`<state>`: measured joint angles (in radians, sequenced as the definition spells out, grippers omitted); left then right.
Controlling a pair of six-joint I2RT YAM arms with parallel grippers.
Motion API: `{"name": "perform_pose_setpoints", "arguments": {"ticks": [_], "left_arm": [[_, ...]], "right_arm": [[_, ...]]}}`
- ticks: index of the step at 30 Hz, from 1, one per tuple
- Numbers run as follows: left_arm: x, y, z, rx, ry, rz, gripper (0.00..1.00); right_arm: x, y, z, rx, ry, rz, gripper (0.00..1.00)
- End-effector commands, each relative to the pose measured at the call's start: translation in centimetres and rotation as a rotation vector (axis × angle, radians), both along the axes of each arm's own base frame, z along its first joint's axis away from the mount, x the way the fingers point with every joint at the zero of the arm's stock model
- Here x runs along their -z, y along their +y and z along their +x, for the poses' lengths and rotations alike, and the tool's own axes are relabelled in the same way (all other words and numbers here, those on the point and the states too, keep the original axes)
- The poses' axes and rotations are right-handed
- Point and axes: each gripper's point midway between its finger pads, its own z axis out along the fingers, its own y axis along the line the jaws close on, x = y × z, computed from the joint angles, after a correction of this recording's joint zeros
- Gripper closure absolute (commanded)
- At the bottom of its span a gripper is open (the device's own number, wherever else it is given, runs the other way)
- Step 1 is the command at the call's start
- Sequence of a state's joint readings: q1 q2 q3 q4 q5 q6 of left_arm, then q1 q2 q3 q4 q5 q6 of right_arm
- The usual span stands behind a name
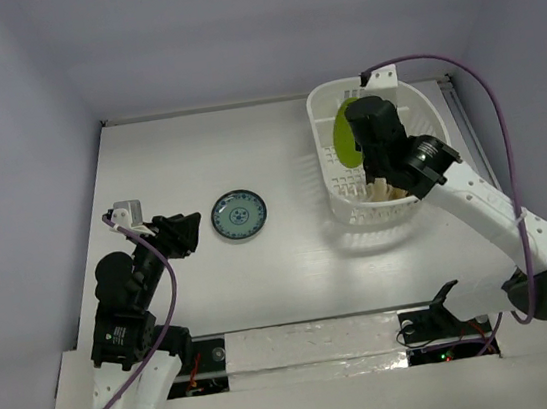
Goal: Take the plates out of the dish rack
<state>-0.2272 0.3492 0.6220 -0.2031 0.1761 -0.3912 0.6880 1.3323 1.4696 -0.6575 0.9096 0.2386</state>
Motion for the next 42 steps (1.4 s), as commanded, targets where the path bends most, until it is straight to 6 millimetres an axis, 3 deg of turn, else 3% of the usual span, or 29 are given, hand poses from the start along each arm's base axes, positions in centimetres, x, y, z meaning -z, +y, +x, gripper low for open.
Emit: {"name": "perform_pose_setpoints", "arguments": {"ticks": [1,2,5,11,17,22,23,30,39,42], "left_arm": [[-2.3,-0.1,-0.2,0.008,-0.069,-0.018,0.58],[-2.2,-0.1,-0.2,0.006,-0.064,-0.018,0.58],[-2.2,0.0,-0.1,0.002,-0.063,-0.018,0.59],[-2.2,0.2,-0.1,-0.009,-0.063,-0.017,0.7],[-2.2,0.3,-0.1,-0.014,-0.061,-0.017,0.8],[-2.2,0.3,-0.1,-0.014,-0.063,-0.017,0.79],[-2.2,0.3,-0.1,-0.012,-0.063,-0.017,0.79],[-2.2,0.2,-0.1,-0.012,-0.064,-0.019,0.73],[-2.2,0.2,-0.1,-0.012,-0.063,-0.02,0.68],[-2.2,0.2,-0.1,-0.012,-0.063,-0.02,0.68]], "right_arm": [[-3.4,6.6,-0.3,-0.248,-0.118,0.23,1.0],[-4.1,8.4,-0.1,-0.306,-0.152,0.287,1.0],[-3.7,14.1,-0.4,-0.475,-0.137,0.398,1.0],[2.1,24.7,0.6,-0.637,-0.003,0.509,1.0],[6.4,29.3,1.6,-0.676,0.072,0.638,1.0],[10.7,30.1,2.3,-0.601,0.131,0.687,1.0],[12.4,30.0,2.5,-0.575,0.153,0.675,1.0],[16.9,30.3,3.4,-0.487,0.182,0.711,1.0],[20.1,29.4,3.6,-0.422,0.207,0.73,0.99],[21.2,28.7,3.7,-0.396,0.22,0.72,0.89]]}}
